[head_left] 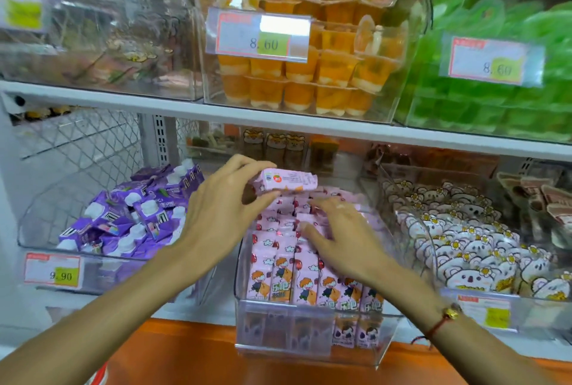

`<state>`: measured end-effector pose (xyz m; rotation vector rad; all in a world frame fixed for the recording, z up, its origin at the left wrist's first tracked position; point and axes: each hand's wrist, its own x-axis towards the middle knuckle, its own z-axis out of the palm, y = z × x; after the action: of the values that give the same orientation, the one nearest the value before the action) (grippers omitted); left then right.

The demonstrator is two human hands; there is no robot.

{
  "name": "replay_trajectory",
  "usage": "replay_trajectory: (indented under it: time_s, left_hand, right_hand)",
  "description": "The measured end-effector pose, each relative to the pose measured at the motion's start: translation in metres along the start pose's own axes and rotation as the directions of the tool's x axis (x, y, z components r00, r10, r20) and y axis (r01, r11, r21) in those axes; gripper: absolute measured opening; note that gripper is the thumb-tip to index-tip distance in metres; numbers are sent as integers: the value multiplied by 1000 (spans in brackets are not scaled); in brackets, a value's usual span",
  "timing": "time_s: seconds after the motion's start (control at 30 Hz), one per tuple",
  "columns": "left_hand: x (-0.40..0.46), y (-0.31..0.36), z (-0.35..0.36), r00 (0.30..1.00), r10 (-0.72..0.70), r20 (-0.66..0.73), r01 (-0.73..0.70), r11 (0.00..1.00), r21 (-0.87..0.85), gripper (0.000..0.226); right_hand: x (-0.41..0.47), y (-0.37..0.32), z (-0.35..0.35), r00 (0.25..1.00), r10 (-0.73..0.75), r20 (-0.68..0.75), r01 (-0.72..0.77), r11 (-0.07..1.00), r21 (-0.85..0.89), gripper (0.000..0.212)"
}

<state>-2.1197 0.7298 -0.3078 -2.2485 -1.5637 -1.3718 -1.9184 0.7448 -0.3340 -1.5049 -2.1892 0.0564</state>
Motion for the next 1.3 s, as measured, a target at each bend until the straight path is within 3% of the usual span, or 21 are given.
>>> replay_trajectory:
  time_s: [0.13, 0.3, 0.47, 0.6, 0.67, 0.8, 0.97, 1.17, 1.3]
  left_hand:
    - [13, -3, 9, 998, 33, 50, -39, 993, 112, 45]
    - [29, -5, 22, 990, 67, 121, -87, 982, 168, 51]
    - [45, -6, 29, 946, 88, 312, -126, 987, 105, 44]
    - [61, 1, 47, 919, 82, 385, -142, 981, 131, 44]
    - [64, 4, 62, 881, 60, 469, -166, 968, 187, 40]
    - [63, 3, 80, 737, -4, 675, -208, 950, 233, 19]
    - [72, 2, 69, 655, -7, 755, -174, 972, 160, 31]
    - [66, 6, 54, 694, 42, 718, -159, 983, 96, 34]
    - [55, 6, 57, 699, 30, 715, -218, 961, 172, 32]
  right_hand:
    - [2, 4, 10, 993, -18, 113, 34, 990, -137, 53]
    - [-5, 6, 11, 996, -33, 88, 43, 992, -118, 51]
    - [-7, 4, 11, 996, -40, 83, 47, 995, -86, 48]
    - [-9, 3, 9, 995, -48, 83, 56, 994, -89, 48]
    - [-10, 2, 8, 995, -51, 83, 59, 994, -92, 48]
    - [-14, 0, 4, 993, -64, 97, 73, 993, -95, 47]
    - [-24, -2, -3, 994, -85, 66, 95, 981, -169, 47]
    - [-31, -2, -5, 989, -49, 137, 71, 983, -167, 52]
    - [-33, 0, -4, 982, -12, 189, 46, 983, -177, 54]
